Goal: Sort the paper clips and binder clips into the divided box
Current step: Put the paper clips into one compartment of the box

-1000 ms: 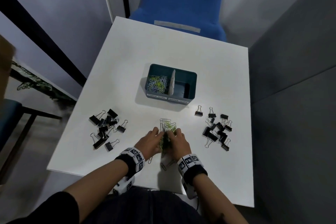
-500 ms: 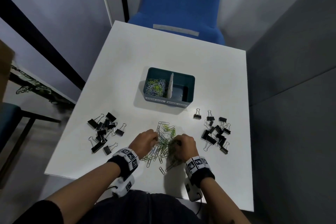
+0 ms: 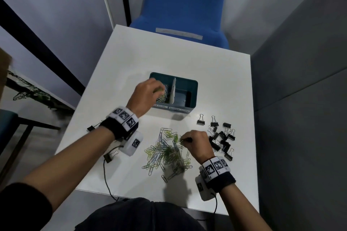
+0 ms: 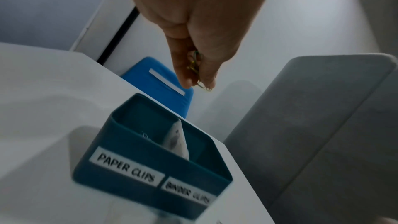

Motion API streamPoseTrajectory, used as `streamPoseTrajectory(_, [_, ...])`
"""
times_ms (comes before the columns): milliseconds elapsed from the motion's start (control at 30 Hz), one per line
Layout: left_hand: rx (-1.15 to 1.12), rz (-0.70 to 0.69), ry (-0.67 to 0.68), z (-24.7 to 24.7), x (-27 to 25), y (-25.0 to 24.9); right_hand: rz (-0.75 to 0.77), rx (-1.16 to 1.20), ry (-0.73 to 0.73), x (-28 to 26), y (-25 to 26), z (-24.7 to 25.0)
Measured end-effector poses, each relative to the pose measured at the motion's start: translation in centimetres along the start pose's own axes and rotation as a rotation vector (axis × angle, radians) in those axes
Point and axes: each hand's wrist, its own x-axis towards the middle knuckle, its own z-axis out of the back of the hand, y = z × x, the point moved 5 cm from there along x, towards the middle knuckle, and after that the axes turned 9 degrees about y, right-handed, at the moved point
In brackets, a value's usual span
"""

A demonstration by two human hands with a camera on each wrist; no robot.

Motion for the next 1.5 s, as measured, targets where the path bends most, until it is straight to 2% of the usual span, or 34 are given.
streamPoseTrajectory(100, [0.088,0.081,0.002,0.6,1.8,1.2,0.073,0.012,-0.023,1.0,2.9,2.3])
streamPoseTrajectory(233, [0.189,0.176,-0.022,-0.2,-0.8,3.1,0.156,-0.030,-0.085,3.9,7.2,6.0])
streamPoseTrajectory(367, [0.140,0.281,0.076,-3.0,-5.1,4.9,0.202,-0.078,-0.167,8.3,11.0,8.7])
streamPoseTrajectory(433, [0.158,0.337,0.155,-4.8,-6.6,6.1,0.177,-0.105,-0.165,10.7,12.2,9.2])
streamPoseTrajectory(600, [0.255,0.448,0.333,-8.6,-8.0,9.0,0.088,-0.185,-0.084,12.9,11.9,8.5])
streamPoseTrajectory(733, [0.302,0.543,0.408,-10.2,-8.5,10.3,0.125,-0.096,-0.166,9.9,9.4,6.6])
streamPoseTrajectory(800, [0.274,0.586,0.468,-11.3,-9.0,10.9,0.088,-0.086,-0.137,7.9,7.1,4.4])
streamPoseTrajectory(867, [0.317,0.551,0.551,-12.6,-9.5,11.0,0.014,-0.106,-0.066,5.8,4.2,1.8])
streamPoseTrajectory(1033, [0.384,0.273,0.773,-15.7,-11.0,8.3,-0.149,-0.179,0.167,0.3,-3.2,-4.5])
streamPoseTrajectory(1100, [0.380,0.196,0.789,-16.0,-10.5,7.1,-0.190,-0.194,0.198,-1.7,-5.2,-5.8])
streamPoseTrajectory(1200, [0.403,0.148,0.652,-15.7,-7.8,5.6,-0.220,-0.191,0.174,-3.9,-7.1,-6.6])
streamPoseTrajectory(1267, [0.398,0.177,0.607,-15.8,-6.2,5.4,-0.263,-0.197,0.157,-4.8,-7.7,-6.9])
streamPoseTrajectory(1367, [0.424,0.222,0.671,-16.9,-5.2,5.8,-0.307,-0.179,0.123,-5.1,-7.8,-7.0])
streamPoseTrajectory(1500, [0.487,0.080,0.795,-18.3,-7.4,5.5,-0.230,-0.167,0.063,-3.0,-6.8,-6.6])
